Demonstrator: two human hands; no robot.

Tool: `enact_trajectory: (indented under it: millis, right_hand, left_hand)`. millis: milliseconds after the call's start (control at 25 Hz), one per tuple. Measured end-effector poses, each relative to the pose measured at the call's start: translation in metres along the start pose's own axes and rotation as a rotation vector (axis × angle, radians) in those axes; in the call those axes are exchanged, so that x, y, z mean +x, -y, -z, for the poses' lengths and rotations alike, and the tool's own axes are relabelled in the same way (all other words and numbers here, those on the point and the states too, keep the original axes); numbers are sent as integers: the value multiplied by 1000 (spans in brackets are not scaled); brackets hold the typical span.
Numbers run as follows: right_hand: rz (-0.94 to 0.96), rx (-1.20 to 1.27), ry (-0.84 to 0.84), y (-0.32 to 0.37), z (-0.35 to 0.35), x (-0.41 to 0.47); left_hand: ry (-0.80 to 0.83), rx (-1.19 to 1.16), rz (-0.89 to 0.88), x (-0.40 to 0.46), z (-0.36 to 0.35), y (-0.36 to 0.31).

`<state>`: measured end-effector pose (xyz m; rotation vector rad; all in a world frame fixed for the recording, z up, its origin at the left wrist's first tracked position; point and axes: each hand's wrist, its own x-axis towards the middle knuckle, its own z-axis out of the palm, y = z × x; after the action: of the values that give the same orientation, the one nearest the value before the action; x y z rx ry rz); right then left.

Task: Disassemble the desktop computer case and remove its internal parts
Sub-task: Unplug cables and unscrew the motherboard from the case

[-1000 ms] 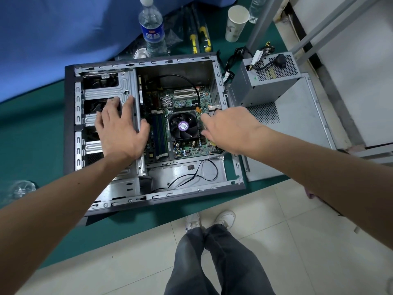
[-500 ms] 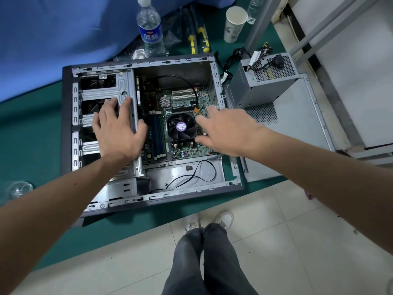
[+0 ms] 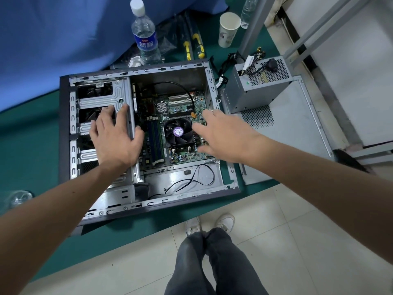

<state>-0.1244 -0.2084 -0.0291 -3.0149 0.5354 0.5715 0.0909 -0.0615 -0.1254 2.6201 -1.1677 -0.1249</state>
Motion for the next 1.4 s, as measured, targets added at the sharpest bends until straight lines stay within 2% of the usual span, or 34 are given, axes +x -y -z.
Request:
enact_trajectory:
  millis: [80,200,320,520,640,760,880,960,1160,1240,1360,1400]
  right_hand:
    - [-62,-5,-28,8,-2,1]
    - [41,61,-68,12,-6,8]
    - [123,118,-27,10,-2,11]
    - [-128,5,-67,22,-2,10]
    - [-4,138,-55,12,0,15]
    - [99,279,45,7,6,17]
    - [-80,113,14,10,3,17]
    - [-169,109,9,8,4,17]
    - [48,237,51,0,7,16]
    - [32,227,78,0,9,14]
    - [-139,134,81,5,9,12]
    - [-137,97,76,7,9,13]
  left_hand:
    - [2,-3,1,0,0,0]
    - [3,-2,0,0,0,0]
    - [7,-2,1,0,0,0]
    - [-3,-5,-2,0,0,1]
    - [-12,-6,2,-1,0,0]
    - [-4,-2,6,0,1,-1]
    - [-6,1,6,0,0,0]
    - [-8,-6,4,0,0,0]
    - [-5,-11,3,-1,1,-1]
    - [-3,-12,1,-1,2,-2]
    - [-4,-11,3,-1,2,-2]
    - [-3,-7,5,-1,2,-2]
